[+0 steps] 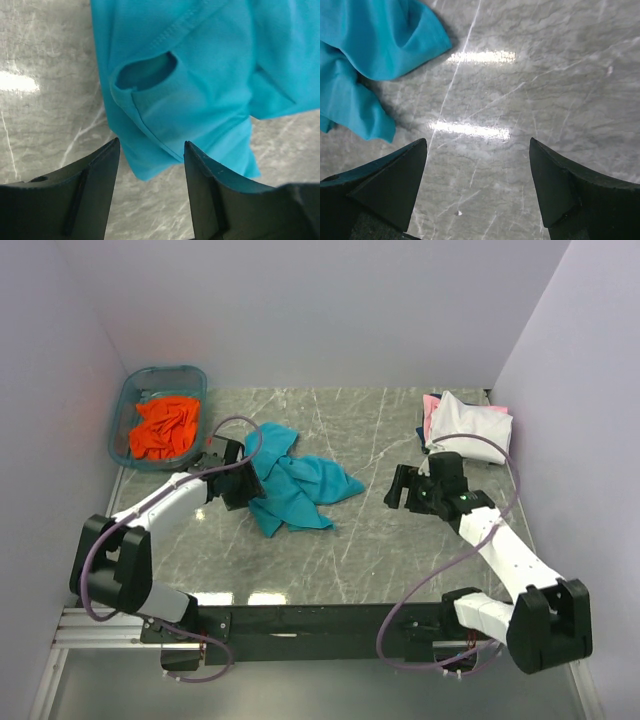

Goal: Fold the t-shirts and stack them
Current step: Move the tshirt to the center of the board, then flatten the tshirt out

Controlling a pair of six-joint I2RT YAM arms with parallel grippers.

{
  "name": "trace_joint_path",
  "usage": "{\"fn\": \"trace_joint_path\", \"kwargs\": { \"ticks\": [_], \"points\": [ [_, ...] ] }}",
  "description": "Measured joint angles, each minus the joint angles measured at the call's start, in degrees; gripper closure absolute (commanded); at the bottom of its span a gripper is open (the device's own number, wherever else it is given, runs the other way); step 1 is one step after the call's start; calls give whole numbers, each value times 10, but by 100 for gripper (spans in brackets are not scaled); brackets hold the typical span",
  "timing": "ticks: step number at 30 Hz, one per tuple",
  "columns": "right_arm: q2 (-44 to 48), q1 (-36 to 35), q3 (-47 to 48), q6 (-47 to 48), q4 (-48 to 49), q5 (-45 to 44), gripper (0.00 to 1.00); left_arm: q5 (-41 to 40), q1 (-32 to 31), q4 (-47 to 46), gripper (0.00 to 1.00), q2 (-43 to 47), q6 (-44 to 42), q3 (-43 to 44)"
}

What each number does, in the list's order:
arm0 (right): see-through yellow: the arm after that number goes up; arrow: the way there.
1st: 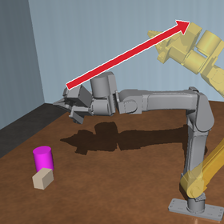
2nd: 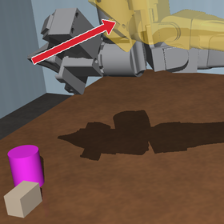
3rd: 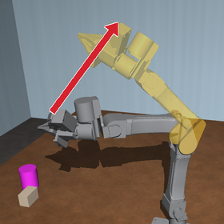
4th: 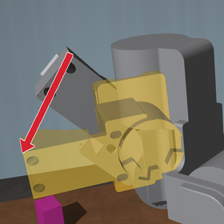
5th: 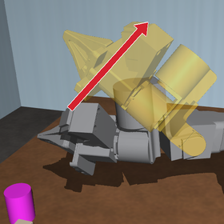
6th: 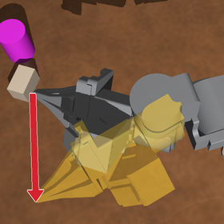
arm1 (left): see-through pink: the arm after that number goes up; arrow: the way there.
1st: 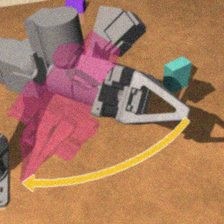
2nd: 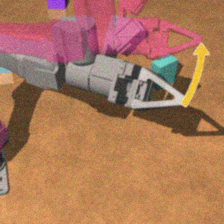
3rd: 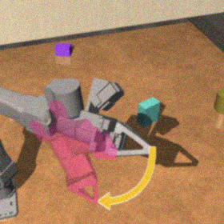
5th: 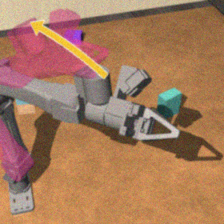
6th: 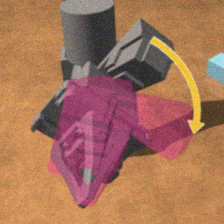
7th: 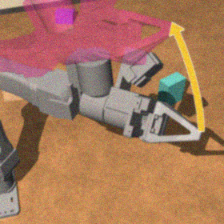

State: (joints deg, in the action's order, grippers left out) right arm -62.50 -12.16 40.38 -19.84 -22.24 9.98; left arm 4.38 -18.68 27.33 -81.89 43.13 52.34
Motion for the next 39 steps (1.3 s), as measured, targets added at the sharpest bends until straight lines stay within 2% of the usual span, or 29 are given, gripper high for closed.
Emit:
{"fn": "trace_joint_path", "kwargs": {
  "ticks": [8, 14, 19, 23, 25, 39],
  "points": [
    [-103, -15, 61, 0, -9, 8, 16, -18, 0, -2, 42, -54, 0, 31],
    [-169, -28, 114, 8, -14, 14, 25, -17, 0, -13, 48, -64, 1, 33],
    [-231, -41, 149, 14, -14, 22, 27, -18, 1, -19, 67, -88, 0, 42],
    [-268, -50, 165, 15, -13, 32, 27, -18, 7, -23, 93, -91, 1, 42],
    [-280, -55, 174, 15, -12, 37, 27, -17, 12, -26, 99, -91, 1, 43],
    [-393, -92, 235, 12, 31, 75, 27, 7, 40, -24, 100, -27, -1, 43]
  ]
}}
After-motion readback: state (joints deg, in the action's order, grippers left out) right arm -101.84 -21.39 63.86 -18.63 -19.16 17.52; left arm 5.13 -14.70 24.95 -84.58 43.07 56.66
